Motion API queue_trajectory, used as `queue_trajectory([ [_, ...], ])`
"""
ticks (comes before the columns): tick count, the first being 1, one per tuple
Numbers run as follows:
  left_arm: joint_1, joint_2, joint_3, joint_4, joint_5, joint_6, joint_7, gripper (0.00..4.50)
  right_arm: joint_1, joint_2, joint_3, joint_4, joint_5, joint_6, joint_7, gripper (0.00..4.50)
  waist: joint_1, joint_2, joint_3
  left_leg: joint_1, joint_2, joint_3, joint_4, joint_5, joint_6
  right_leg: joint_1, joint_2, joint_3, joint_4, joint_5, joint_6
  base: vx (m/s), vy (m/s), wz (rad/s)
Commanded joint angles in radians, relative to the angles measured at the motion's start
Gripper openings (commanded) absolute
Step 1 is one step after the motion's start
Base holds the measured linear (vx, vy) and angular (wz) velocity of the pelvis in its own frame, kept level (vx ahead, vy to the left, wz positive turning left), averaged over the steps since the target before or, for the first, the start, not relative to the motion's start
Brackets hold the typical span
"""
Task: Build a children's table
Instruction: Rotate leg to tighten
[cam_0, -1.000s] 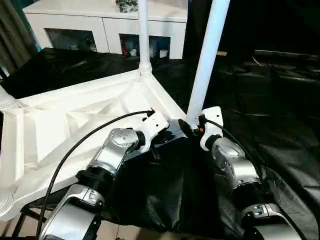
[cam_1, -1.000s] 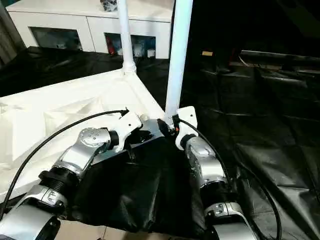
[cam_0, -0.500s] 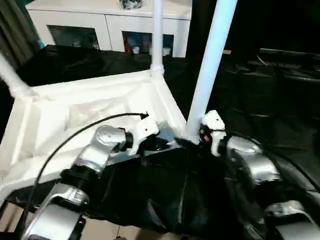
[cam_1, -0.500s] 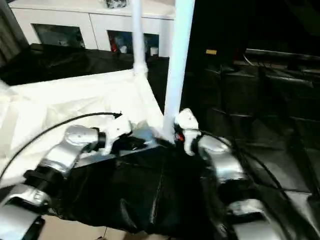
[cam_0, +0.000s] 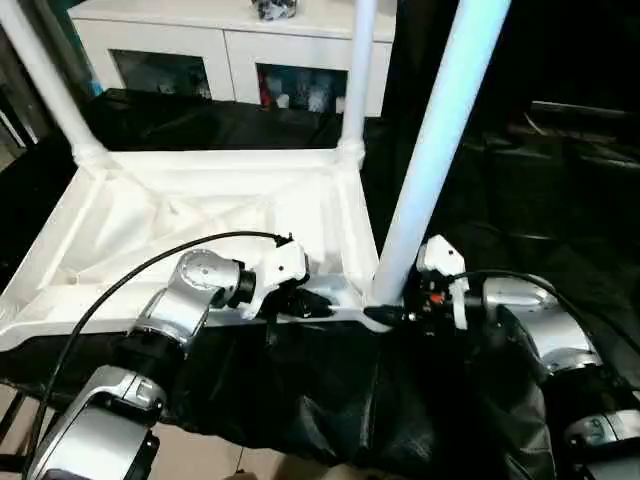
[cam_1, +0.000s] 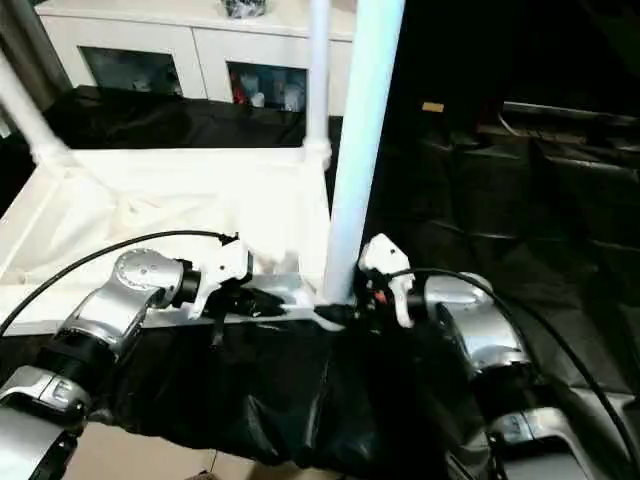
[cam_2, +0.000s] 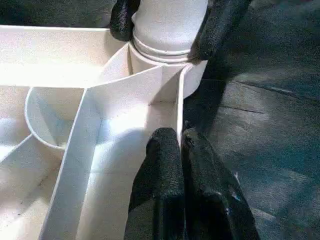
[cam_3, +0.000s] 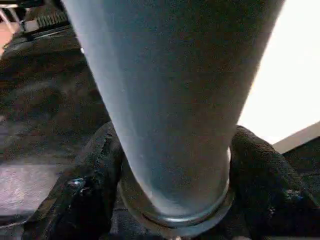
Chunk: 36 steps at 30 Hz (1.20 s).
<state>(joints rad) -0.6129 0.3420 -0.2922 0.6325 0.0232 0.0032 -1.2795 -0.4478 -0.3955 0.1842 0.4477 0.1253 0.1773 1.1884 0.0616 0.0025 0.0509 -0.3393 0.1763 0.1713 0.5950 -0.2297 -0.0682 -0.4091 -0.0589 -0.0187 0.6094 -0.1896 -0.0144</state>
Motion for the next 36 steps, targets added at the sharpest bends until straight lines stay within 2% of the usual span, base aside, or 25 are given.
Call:
queue_trajectory([
  [1,-0.021,-0.003,-0.002,-0.006,-0.005,0.011,0.022,0.00,0.038,0.025,0.094,-0.018,0.013,0.022,0.094,2.75,0.001,0.000,-0.058,-0.008,0.050,-0.004,-0.065,-0.080,0.082,0.062,-0.071,0.034,-0.060,-0.052,-0.295,0.000,0.000,0.00],
  [6,-0.018,-0.009,0.002,-0.004,0.006,0.006,0.060,0.00,0.044,0.058,0.068,-0.007,0.007,0.000,0.021,2.68,-0.001,0.000,-0.057,-0.007,0.050,-0.005,-0.067,-0.097,0.067,0.060,-0.072,0.035,-0.064,-0.086,-0.290,0.000,0.000,0.00],
  [8,-0.021,-0.030,0.005,0.009,0.042,0.010,0.160,0.00,0.038,0.132,0.015,0.021,-0.010,0.006,-0.161,2.67,-0.005,0.000,-0.055,-0.008,0.049,-0.006,-0.069,-0.109,0.058,0.058,-0.073,0.036,-0.067,-0.107,-0.283,0.000,0.000,0.00],
  [9,-0.023,-0.047,0.012,0.014,0.050,0.021,0.205,0.00,0.038,0.164,-0.002,0.032,-0.020,0.011,-0.241,2.66,-0.017,-0.001,-0.049,-0.006,0.045,-0.009,-0.076,-0.150,0.028,0.055,-0.074,0.036,-0.078,-0.205,-0.258,0.000,0.000,0.00],
  [11,-0.023,-0.071,0.020,0.013,0.054,0.040,0.251,0.00,0.038,0.210,-0.021,0.051,-0.035,0.007,-0.346,2.66,-0.024,-0.001,-0.046,-0.002,0.043,-0.011,-0.080,-0.184,0.008,0.053,-0.074,0.037,-0.084,-0.290,-0.234,0.000,0.000,0.00],
  [12,-0.023,-0.093,0.025,0.010,0.057,0.054,0.289,0.00,0.032,0.249,-0.042,0.071,-0.037,0.031,-0.425,2.64,-0.030,0.001,-0.045,0.000,0.043,-0.014,-0.083,-0.212,-0.003,0.052,-0.074,0.037,-0.091,-0.354,-0.213,0.000,0.000,0.00],
  [13,-0.022,-0.108,0.027,0.006,0.057,0.066,0.312,0.00,0.027,0.274,-0.051,0.084,-0.040,0.033,-0.472,2.64,-0.034,0.001,-0.047,-0.002,0.043,-0.016,-0.083,-0.212,-0.006,0.052,-0.073,0.039,-0.090,-0.360,-0.202,0.000,0.000,0.00],
  [14,-0.021,-0.111,0.028,0.005,0.058,0.068,0.316,0.00,0.026,0.278,-0.053,0.087,-0.041,0.032,-0.479,2.64,-0.036,0.001,-0.047,-0.003,0.044,-0.016,-0.084,-0.209,-0.007,0.051,-0.072,0.039,-0.090,-0.354,-0.200,0.000,0.000,0.00],
  [16,-0.018,-0.158,0.027,-0.002,0.079,0.097,0.407,0.00,0.006,0.356,-0.081,0.135,-0.052,0.025,-0.622,2.63,-0.040,0.002,-0.050,-0.004,0.043,-0.015,-0.082,-0.187,-0.008,0.051,-0.070,0.040,-0.086,-0.292,-0.211,0.000,0.000,0.00],
  [17,-0.018,-0.160,0.027,-0.002,0.079,0.097,0.409,0.00,0.006,0.358,-0.081,0.136,-0.052,0.024,-0.624,2.63,-0.042,0.001,-0.050,-0.006,0.042,-0.014,-0.082,-0.181,-0.007,0.052,-0.070,0.041,-0.085,-0.278,-0.214,0.000,0.000,0.00],
  [18,-0.014,-0.200,0.033,-0.012,0.077,0.117,0.460,0.00,-0.008,0.401,-0.073,0.163,-0.087,-0.001,-0.703,2.63,-0.044,0.005,-0.052,-0.004,0.040,-0.012,-0.078,-0.175,-0.001,0.051,-0.069,0.041,-0.084,-0.239,-0.226,0.000,0.000,0.00],
  [20,-0.014,-0.201,0.033,-0.013,0.077,0.118,0.461,0.00,-0.009,0.402,-0.073,0.164,-0.088,-0.001,-0.705,2.63,-0.041,0.005,-0.052,-0.005,0.039,-0.011,-0.078,-0.166,0.004,0.053,-0.069,0.041,-0.084,-0.224,-0.231,0.000,0.000,0.00],
  [21,-0.012,-0.221,0.034,-0.018,0.077,0.124,0.483,0.00,-0.015,0.417,-0.067,0.175,-0.106,-0.021,-0.732,2.63,-0.040,-0.001,-0.054,-0.007,0.039,-0.010,-0.076,-0.156,0.013,0.055,-0.070,0.041,-0.081,-0.208,-0.234,0.000,0.000,0.00],
  [23,-0.010,-0.226,0.028,-0.019,0.085,0.116,0.490,0.00,-0.013,0.420,-0.060,0.174,-0.110,-0.040,-0.727,2.63,-0.038,0.001,-0.054,-0.007,0.039,-0.010,-0.076,-0.144,0.024,0.057,-0.070,0.041,-0.080,-0.186,-0.238,0.000,0.000,0.00],
  [24,-0.009,-0.228,0.027,-0.020,0.088,0.115,0.491,0.00,-0.013,0.421,-0.059,0.173,-0.111,-0.045,-0.728,3.19,-0.038,0.002,-0.054,-0.009,0.040,-0.011,-0.077,-0.140,0.030,0.058,-0.069,0.040,-0.079,-0.174,-0.240,0.000,0.000,0.00],
  [25,-0.007,-0.227,0.027,-0.021,0.089,0.113,0.492,0.00,-0.012,0.421,-0.064,0.170,-0.105,-0.044,-0.728,3.33,-0.038,0.002,-0.053,-0.008,0.041,-0.011,-0.078,-0.143,0.033,0.057,-0.069,0.040,-0.079,-0.172,-0.242,0.000,0.000,0.00],
  [26,-0.002,-0.221,0.025,-0.025,0.088,0.104,0.484,0.00,-0.014,0.415,-0.070,0.168,-0.103,-0.047,-0.723,3.33,-0.039,0.001,-0.052,-0.008,0.040,-0.010,-0.078,-0.152,0.032,0.056,-0.069,0.040,-0.081,-0.180,-0.242,0.000,0.000,0.00],
  [27,0.000,-0.217,0.024,-0.027,0.087,0.099,0.478,0.00,-0.016,0.410,-0.075,0.167,-0.102,-0.050,-0.720,3.70,-0.038,0.002,-0.052,-0.007,0.041,-0.010,-0.079,-0.156,0.032,0.056,-0.069,0.040,-0.081,-0.187,-0.241,0.000,0.000,0.00],
  [28,0.005,-0.211,0.023,-0.030,0.091,0.097,0.475,0.00,-0.017,0.399,-0.077,0.170,-0.105,-0.061,-0.720,3.70,-0.039,-0.003,-0.052,-0.008,0.041,-0.010,-0.079,-0.159,0.033,0.057,-0.070,0.041,-0.082,-0.196,-0.239,0.000,0.000,0.00],
  [31,0.024,-0.182,0.018,-0.048,0.092,0.083,0.439,0.00,0.006,0.332,-0.085,0.122,-0.120,-0.088,-0.708,3.89,-0.037,-0.001,-0.053,-0.008,0.043,-0.011,-0.078,-0.138,0.040,0.059,-0.071,0.040,-0.078,-0.166,-0.242,0.000,0.000,0.00],
  [34,0.032,-0.156,0.011,-0.051,0.104,0.065,0.427,0.00,0.050,0.263,-0.090,0.036,-0.120,-0.092,-0.667,3.89,-0.031,0.001,-0.057,-0.009,0.043,-0.009,-0.072,-0.085,0.062,0.062,-0.068,0.040,-0.068,-0.055,-0.256,0.000,0.000,0.00],
  [36,0.037,-0.143,0.010,-0.054,0.104,0.058,0.418,0.00,0.077,0.234,-0.105,-0.010,-0.106,-0.086,-0.634,3.89,-0.031,-0.001,-0.059,-0.009,0.042,-0.007,-0.069,-0.067,0.074,0.064,-0.068,0.040,-0.064,-0.008,-0.267,0.000,0.000,0.00],
])
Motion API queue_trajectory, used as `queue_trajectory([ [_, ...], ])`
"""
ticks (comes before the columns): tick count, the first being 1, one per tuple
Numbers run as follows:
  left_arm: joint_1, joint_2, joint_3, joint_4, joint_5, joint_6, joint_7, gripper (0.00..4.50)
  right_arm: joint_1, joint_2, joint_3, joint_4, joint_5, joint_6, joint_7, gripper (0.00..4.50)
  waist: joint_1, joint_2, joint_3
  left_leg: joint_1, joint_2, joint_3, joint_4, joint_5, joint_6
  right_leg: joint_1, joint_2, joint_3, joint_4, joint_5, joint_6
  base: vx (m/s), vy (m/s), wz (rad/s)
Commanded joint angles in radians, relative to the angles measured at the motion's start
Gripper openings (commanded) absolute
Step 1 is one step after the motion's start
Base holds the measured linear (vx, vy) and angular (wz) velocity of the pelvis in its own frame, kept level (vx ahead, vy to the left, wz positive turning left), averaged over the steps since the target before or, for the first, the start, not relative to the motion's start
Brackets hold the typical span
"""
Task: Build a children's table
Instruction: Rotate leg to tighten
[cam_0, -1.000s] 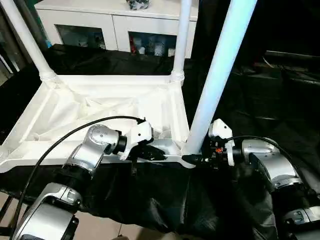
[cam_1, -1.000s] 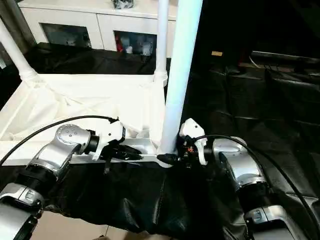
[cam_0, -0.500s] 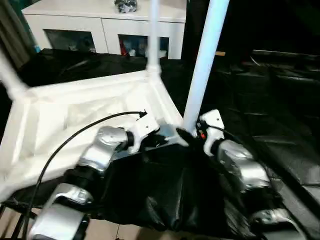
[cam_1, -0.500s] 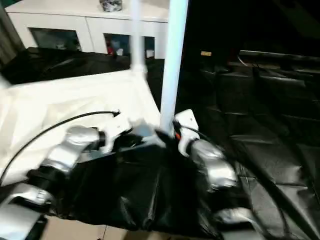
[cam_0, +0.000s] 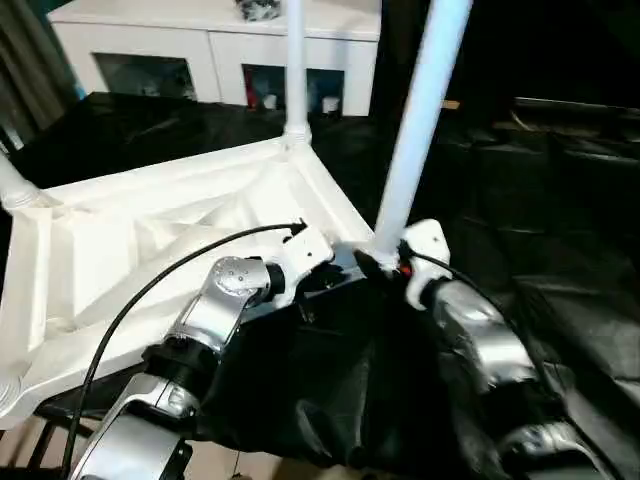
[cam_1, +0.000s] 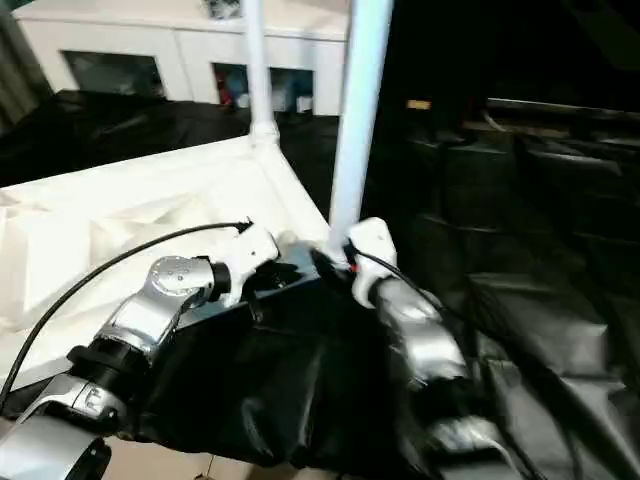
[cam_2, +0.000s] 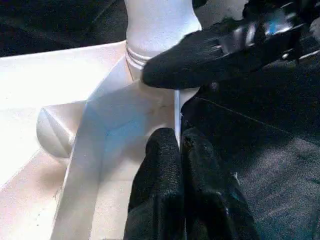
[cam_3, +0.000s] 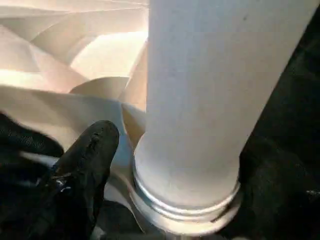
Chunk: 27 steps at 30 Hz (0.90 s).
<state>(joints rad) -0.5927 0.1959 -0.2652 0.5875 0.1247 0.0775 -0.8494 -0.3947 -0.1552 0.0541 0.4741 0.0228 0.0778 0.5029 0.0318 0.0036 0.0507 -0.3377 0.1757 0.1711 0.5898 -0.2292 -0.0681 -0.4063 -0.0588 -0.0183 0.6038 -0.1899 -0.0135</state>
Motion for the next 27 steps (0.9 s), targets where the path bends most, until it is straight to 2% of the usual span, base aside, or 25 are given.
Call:
queue_trajectory([
  [1,0.021,0.012,-0.018,-0.013,0.001,-0.024,-0.024,0.00,0.044,-0.029,0.011,-0.076,0.017,0.027,0.082,3.89,0.000,0.001,-0.059,-0.011,0.043,-0.007,-0.063,-0.065,0.081,0.062,-0.069,0.039,-0.058,0.009,-0.274,0.000,0.000,0.00],
  [4,0.031,0.035,-0.016,-0.029,-0.009,-0.020,-0.063,0.00,0.096,-0.095,-0.017,-0.173,0.069,0.055,0.165,3.89,0.004,0.003,-0.059,-0.013,0.045,-0.008,-0.063,-0.065,0.100,0.068,-0.069,0.039,-0.056,0.031,-0.279,0.000,0.000,0.00],
  [5,0.036,0.046,-0.017,-0.037,-0.010,-0.023,-0.074,0.00,0.116,-0.121,-0.022,-0.207,0.084,0.063,0.186,3.89,0.003,0.010,-0.058,-0.013,0.045,-0.009,-0.063,-0.073,0.101,0.065,-0.070,0.037,-0.059,0.020,-0.284,0.000,0.000,0.00],
  [6,0.038,0.054,-0.019,-0.039,-0.006,-0.034,-0.074,0.00,0.127,-0.138,-0.024,-0.226,0.095,0.069,0.195,3.89,0.002,0.006,-0.057,-0.013,0.045,-0.008,-0.063,-0.081,0.101,0.066,-0.068,0.037,-0.062,0.008,-0.283,0.000,0.000,0.00],
  [8,0.037,0.059,-0.010,-0.035,-0.015,-0.028,-0.073,0.44,0.150,-0.169,-0.028,-0.259,0.111,0.076,0.219,3.95,-0.001,0.008,-0.056,-0.014,0.044,-0.010,-0.064,-0.095,0.094,0.068,-0.069,0.036,-0.064,-0.028,-0.280,0.000,0.000,0.00],
  [10,0.035,0.068,-0.008,-0.032,-0.022,-0.004,-0.083,0.55,0.174,-0.197,-0.044,-0.282,0.128,0.105,0.238,3.95,-0.002,0.009,-0.055,-0.015,0.043,-0.010,-0.064,-0.107,0.086,0.066,-0.069,0.037,-0.067,-0.063,-0.278,0.000,0.000,0.00],
  [15,0.039,0.083,-0.019,-0.017,-0.005,0.004,-0.072,0.95,0.203,-0.210,-0.059,-0.324,0.133,0.131,0.232,3.95,-0.002,0.011,-0.056,-0.013,0.042,-0.009,-0.061,-0.090,0.083,0.065,-0.066,0.036,-0.067,-0.049,-0.279,0.000,0.000,0.00],
  [18,0.039,0.091,-0.025,-0.006,0.006,0.016,-0.065,1.18,0.210,-0.216,-0.054,-0.346,0.144,0.147,0.227,3.95,-0.004,0.008,-0.057,-0.015,0.042,-0.011,-0.061,-0.081,0.089,0.068,-0.067,0.035,-0.064,-0.035,-0.278,0.000,0.000,0.00],
  [20,0.036,0.096,-0.024,-0.002,0.007,0.034,-0.059,1.18,0.211,-0.215,-0.048,-0.354,0.148,0.154,0.229,3.95,-0.004,0.007,-0.055,-0.013,0.042,-0.010,-0.061,-0.096,0.084,0.066,-0.068,0.035,-0.067,-0.070,-0.275,0.000,0.000,0.00],
  [22,0.037,0.101,-0.024,-0.004,0.006,0.038,-0.066,1.18,0.210,-0.214,-0.041,-0.357,0.148,0.154,0.235,3.95,-0.005,0.001,-0.054,-0.013,0.041,-0.009,-0.062,-0.106,0.079,0.065,-0.068,0.036,-0.071,-0.113,-0.263,0.000,0.000,0.00],
  [23,0.037,0.103,-0.024,-0.004,0.005,0.037,-0.068,1.18,0.209,-0.213,-0.038,-0.357,0.148,0.155,0.237,3.95,-0.006,0.003,-0.053,-0.015,0.041,-0.010,-0.062,-0.108,0.078,0.065,-0.068,0.036,-0.071,-0.123,-0.259,0.000,0.000,0.00],
  [24,0.036,0.105,-0.024,-0.003,0.003,0.037,-0.069,1.18,0.208,-0.214,-0.034,-0.358,0.147,0.154,0.240,3.95,-0.007,-0.003,-0.054,-0.015,0.040,-0.009,-0.062,-0.107,0.078,0.065,-0.068,0.037,-0.073,-0.134,-0.253,0.000,0.000,0.00],
  [25,0.031,0.108,-0.025,0.004,0.002,0.038,-0.072,1.18,0.205,-0.213,-0.028,-0.357,0.143,0.154,0.239,3.95,-0.008,0.001,-0.053,-0.015,0.040,-0.010,-0.062,-0.105,0.077,0.064,-0.068,0.036,-0.073,-0.143,-0.251,0.000,0.000,0.00],
  [26,0.030,0.108,-0.026,0.004,0.002,0.038,-0.072,1.18,0.204,-0.212,-0.028,-0.358,0.143,0.154,0.238,3.95,-0.009,-0.005,-0.054,-0.016,0.040,-0.009,-0.061,-0.102,0.078,0.064,-0.067,0.036,-0.073,-0.142,-0.249,0.000,0.000,0.00],
  [27,0.024,0.108,-0.028,0.013,0.003,0.042,-0.076,1.18,0.201,-0.211,-0.024,-0.356,0.142,0.156,0.237,3.95,-0.009,-0.001,-0.054,-0.016,0.040,-0.010,-0.062,-0.098,0.079,0.064,-0.068,0.036,-0.071,-0.142,-0.249,0.000,0.000,0.00],
])
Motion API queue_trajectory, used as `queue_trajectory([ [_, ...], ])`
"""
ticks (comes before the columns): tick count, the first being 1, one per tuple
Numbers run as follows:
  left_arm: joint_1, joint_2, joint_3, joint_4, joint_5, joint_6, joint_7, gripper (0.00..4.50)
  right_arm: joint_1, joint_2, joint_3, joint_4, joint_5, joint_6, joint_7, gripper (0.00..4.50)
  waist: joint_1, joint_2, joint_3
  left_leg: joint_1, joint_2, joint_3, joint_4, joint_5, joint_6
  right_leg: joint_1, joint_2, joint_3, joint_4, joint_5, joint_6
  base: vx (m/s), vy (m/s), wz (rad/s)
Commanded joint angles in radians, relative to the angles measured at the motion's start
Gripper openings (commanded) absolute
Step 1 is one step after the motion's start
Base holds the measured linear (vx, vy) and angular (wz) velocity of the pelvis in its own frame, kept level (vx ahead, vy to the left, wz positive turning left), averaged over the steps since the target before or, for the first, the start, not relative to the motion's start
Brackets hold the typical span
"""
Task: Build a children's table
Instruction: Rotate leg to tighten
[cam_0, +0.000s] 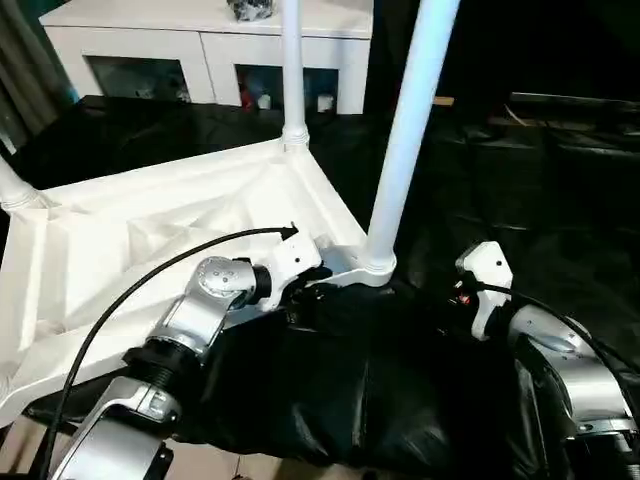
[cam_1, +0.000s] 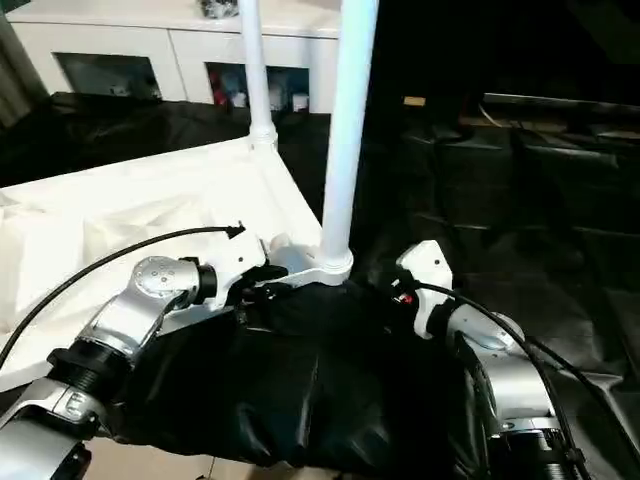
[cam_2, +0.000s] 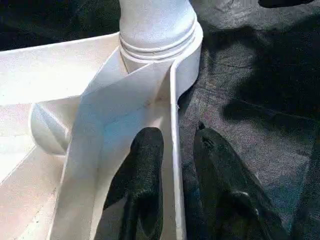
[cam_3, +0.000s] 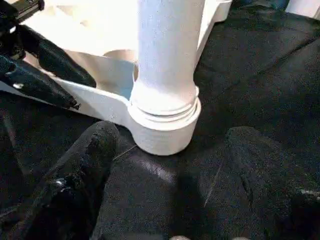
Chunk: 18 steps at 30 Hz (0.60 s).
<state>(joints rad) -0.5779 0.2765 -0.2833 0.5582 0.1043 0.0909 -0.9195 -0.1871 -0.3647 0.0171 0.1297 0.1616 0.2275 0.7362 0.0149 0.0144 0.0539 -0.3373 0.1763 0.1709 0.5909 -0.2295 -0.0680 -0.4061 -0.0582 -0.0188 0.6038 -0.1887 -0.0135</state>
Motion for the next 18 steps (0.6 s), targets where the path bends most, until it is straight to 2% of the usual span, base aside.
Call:
queue_trajectory([
  [1,0.005,0.028,-0.012,0.048,0.025,0.032,-0.007,1.18,-0.009,-0.001,0.014,-0.010,0.003,0.006,0.004,3.95,0.007,-0.012,-0.057,-0.016,0.038,-0.010,-0.062,-0.095,0.080,0.063,-0.068,0.037,-0.072,-0.142,-0.248,0.000,0.000,0.00],
  [3,-0.010,0.024,-0.012,0.069,0.028,0.046,-0.001,1.03,-0.015,0.000,0.019,-0.004,0.001,0.004,0.003,3.95,0.006,-0.011,-0.058,-0.016,0.038,-0.010,-0.061,-0.087,0.081,0.063,-0.067,0.036,-0.069,-0.127,-0.249,0.000,0.000,0.00],
  [4,-0.021,0.020,-0.012,0.081,0.029,0.062,0.008,0.92,-0.016,0.000,0.024,-0.005,-0.002,0.004,0.003,3.95,0.006,-0.017,-0.059,-0.015,0.038,-0.009,-0.060,-0.085,0.084,0.063,-0.067,0.036,-0.070,-0.122,-0.252,0.000,0.000,0.00],
  [6,-0.033,0.017,-0.011,0.092,0.031,0.079,0.016,0.92,-0.018,0.001,0.028,-0.006,-0.004,0.003,0.001,3.95,0.007,-0.014,-0.058,-0.015,0.037,-0.009,-0.060,-0.082,0.084,0.062,-0.067,0.036,-0.069,-0.121,-0.254,0.000,0.000,0.00],
  [8,-0.040,0.016,-0.014,0.092,0.031,0.092,0.012,0.61,-0.017,0.001,0.032,-0.010,-0.007,0.002,0.002,3.95,0.008,-0.013,-0.057,-0.017,0.038,-0.010,-0.061,-0.092,0.081,0.063,-0.068,0.036,-0.070,-0.139,-0.251,0.000,0.000,0.00],
  [12,-0.045,0.020,-0.021,0.078,0.028,0.111,-0.007,0.35,-0.011,-0.002,0.040,-0.017,-0.008,0.002,0.007,3.95,0.008,-0.014,-0.056,-0.016,0.037,-0.010,-0.060,-0.108,0.074,0.062,-0.068,0.037,-0.073,-0.176,-0.244,0.000,0.000,0.00],
  [13,-0.046,0.020,-0.022,0.075,0.025,0.110,-0.015,0.24,-0.009,-0.003,0.043,-0.019,-0.008,0.001,0.007,3.95,0.009,-0.009,-0.055,-0.016,0.037,-0.011,-0.061,-0.109,0.073,0.062,-0.069,0.037,-0.073,-0.181,-0.242,0.000,0.000,0.00],
  [18,-0.045,0.020,-0.022,0.064,0.005,0.091,-0.040,0.06,-0.020,-0.002,0.055,-0.005,-0.014,-0.011,0.001,3.95,0.009,-0.014,-0.058,-0.017,0.036,-0.011,-0.059,-0.096,0.076,0.063,-0.067,0.037,-0.070,-0.148,-0.248,0.000,0.000,0.00],
])
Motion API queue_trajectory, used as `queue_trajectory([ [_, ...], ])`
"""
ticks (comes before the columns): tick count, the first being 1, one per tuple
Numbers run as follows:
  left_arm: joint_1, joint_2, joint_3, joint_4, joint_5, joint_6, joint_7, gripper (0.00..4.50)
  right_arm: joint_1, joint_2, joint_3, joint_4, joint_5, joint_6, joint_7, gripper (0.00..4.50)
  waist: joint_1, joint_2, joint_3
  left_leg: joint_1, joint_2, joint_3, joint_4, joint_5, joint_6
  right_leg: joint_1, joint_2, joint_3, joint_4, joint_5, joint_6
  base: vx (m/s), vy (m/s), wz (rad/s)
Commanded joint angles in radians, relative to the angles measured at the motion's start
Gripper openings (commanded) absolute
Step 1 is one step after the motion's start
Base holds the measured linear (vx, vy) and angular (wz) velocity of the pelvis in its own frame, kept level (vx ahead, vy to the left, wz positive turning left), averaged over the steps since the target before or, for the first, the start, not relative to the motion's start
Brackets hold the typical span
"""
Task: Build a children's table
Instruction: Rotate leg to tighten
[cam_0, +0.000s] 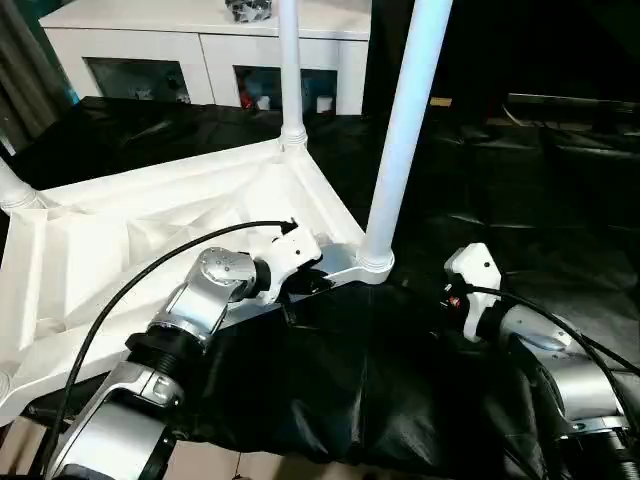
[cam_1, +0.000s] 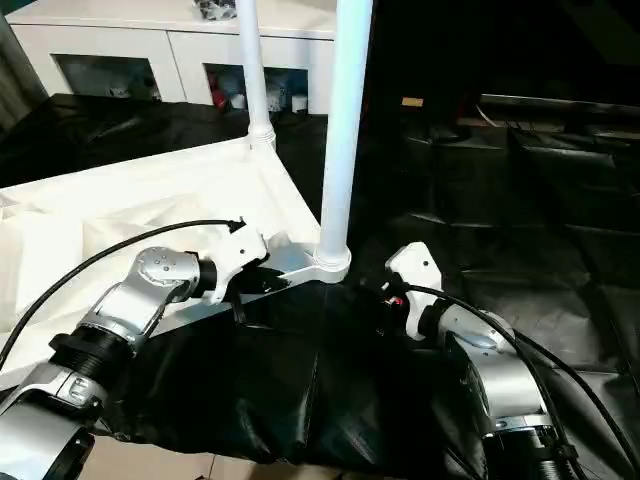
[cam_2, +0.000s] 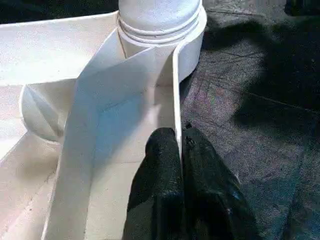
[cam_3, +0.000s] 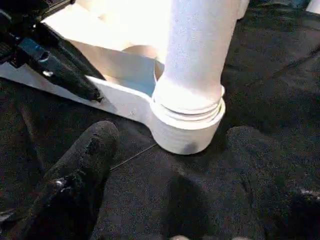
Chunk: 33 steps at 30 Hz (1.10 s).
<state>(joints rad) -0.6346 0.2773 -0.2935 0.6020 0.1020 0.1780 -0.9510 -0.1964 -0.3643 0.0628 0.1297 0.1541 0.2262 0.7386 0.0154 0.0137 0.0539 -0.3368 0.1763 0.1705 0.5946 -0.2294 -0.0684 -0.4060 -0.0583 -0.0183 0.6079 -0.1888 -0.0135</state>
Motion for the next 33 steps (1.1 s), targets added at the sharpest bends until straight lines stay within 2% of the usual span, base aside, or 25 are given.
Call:
queue_trajectory([
  [1,0.014,0.018,-0.009,0.017,0.001,-0.013,-0.015,0.06,-0.017,0.002,0.007,0.004,-0.001,-0.007,0.001,3.95,0.009,-0.016,-0.058,-0.019,0.036,-0.010,-0.063,-0.091,0.079,0.064,-0.068,0.036,-0.074,-0.143,-0.248,0.000,0.000,0.00],
  [5,0.040,0.025,-0.012,-0.029,-0.029,-0.070,-0.078,0.02,-0.050,0.010,0.003,0.036,0.028,0.007,0.034,4.11,0.008,-0.012,-0.059,-0.019,0.038,-0.011,-0.063,-0.088,0.085,0.064,-0.070,0.036,-0.071,-0.134,-0.257,0.000,0.000,0.00],
  [8,0.056,0.032,-0.015,-0.050,-0.049,-0.081,-0.120,0.00,-0.065,0.003,0.011,0.049,0.042,0.008,0.074,4.45,0.012,-0.009,-0.060,-0.014,0.041,-0.009,-0.062,-0.084,0.087,0.061,-0.069,0.037,-0.068,-0.108,-0.268,0.000,0.000,0.00],
  [9,0.075,0.044,-0.024,-0.078,-0.069,-0.094,-0.171,0.00,-0.083,-0.011,0.025,0.065,0.051,0.004,0.121,4.45,0.016,-0.006,-0.060,-0.013,0.042,-0.009,-0.063,-0.082,0.090,0.061,-0.070,0.037,-0.067,-0.095,-0.275,0.000,0.000,0.00],
  [13,0.092,0.063,-0.039,-0.107,-0.086,-0.097,-0.228,0.00,-0.105,-0.032,0.050,0.085,0.052,0.002,0.185,4.45,0.022,-0.006,-0.060,-0.011,0.044,-0.007,-0.063,-0.079,0.091,0.060,-0.070,0.037,-0.062,-0.067,-0.289,0.000,0.000,0.00],
  [16,0.103,0.092,-0.053,-0.116,-0.083,-0.117,-0.274,0.00,-0.134,-0.060,0.113,0.124,0.003,-0.035,0.256,4.45,0.026,-0.006,-0.060,-0.011,0.044,-0.008,-0.064,-0.087,0.084,0.060,-0.071,0.035,-0.063,-0.088,-0.284,0.000,0.000,0.00],
  [20,0.112,0.100,-0.047,-0.132,-0.086,-0.111,-0.295,0.00,-0.172,-0.052,0.130,0.177,-0.001,-0.050,0.290,4.45,0.026,-0.010,-0.061,-0.013,0.042,-0.007,-0.062,-0.076,0.078,0.062,-0.070,0.036,-0.061,-0.084,-0.283,0.000,0.000,0.00],
  [21,0.114,0.102,-0.046,-0.136,-0.086,-0.107,-0.298,0.00,-0.184,-0.049,0.132,0.192,0.002,-0.051,0.298,4.29,0.027,-0.009,-0.061,-0.013,0.042,-0.007,-0.062,-0.073,0.079,0.062,-0.071,0.036,-0.060,-0.079,-0.285,0.000,0.000,0.00],
  [22,0.116,0.103,-0.046,-0.140,-0.086,-0.106,-0.300,0.00,-0.193,-0.047,0.134,0.204,0.002,-0.054,0.302,4.18,0.026,-0.014,-0.062,-0.013,0.042,-0.006,-0.061,-0.066,0.083,0.063,-0.070,0.036,-0.058,-0.068,-0.287,0.000,0.000,0.00],
  [26,0.118,0.108,-0.046,-0.147,-0.091,-0.099,-0.301,0.00,-0.213,-0.043,0.144,0.232,0.001,-0.059,0.317,3.92,0.029,-0.011,-0.063,-0.012,0.042,-0.006,-0.059,-0.048,0.091,0.063,-0.070,0.035,-0.055,-0.050,-0.289,0.000,0.000,0.00],
  [27,0.120,0.110,-0.046,-0.151,-0.096,-0.095,-0.302,0.00,-0.222,-0.044,0.152,0.247,0.004,-0.063,0.335,3.82,0.029,-0.018,-0.064,-0.014,0.042,-0.005,-0.059,-0.042,0.095,0.064,-0.070,0.034,-0.053,-0.044,-0.291,0.000,0.000,0.00],
  [28,0.121,0.110,-0.046,-0.152,-0.096,-0.095,-0.303,0.00,-0.222,-0.045,0.153,0.249,0.005,-0.064,0.338,3.68,0.030,-0.014,-0.063,-0.014,0.043,-0.005,-0.058,-0.039,0.097,0.063,-0.071,0.034,-0.054,-0.044,-0.293,0.000,0.000,0.00],
  [30,0.122,0.111,-0.044,-0.155,-0.098,-0.092,-0.304,0.00,-0.224,-0.040,0.151,0.259,0.006,-0.067,0.344,3.60,0.031,-0.018,-0.064,-0.014,0.043,-0.004,-0.058,-0.037,0.102,0.063,-0.071,0.034,-0.053,-0.046,-0.291,0.000,0.000,0.00],
  [33,0.123,0.112,-0.042,-0.157,-0.099,-0.088,-0.307,0.00,-0.226,-0.038,0.151,0.270,0.004,-0.074,0.351,3.30,0.032,-0.017,-0.063,-0.014,0.042,-0.004,-0.058,-0.042,0.102,0.062,-0.071,0.034,-0.054,-0.063,-0.289,0.000,0.000,0.00],
])
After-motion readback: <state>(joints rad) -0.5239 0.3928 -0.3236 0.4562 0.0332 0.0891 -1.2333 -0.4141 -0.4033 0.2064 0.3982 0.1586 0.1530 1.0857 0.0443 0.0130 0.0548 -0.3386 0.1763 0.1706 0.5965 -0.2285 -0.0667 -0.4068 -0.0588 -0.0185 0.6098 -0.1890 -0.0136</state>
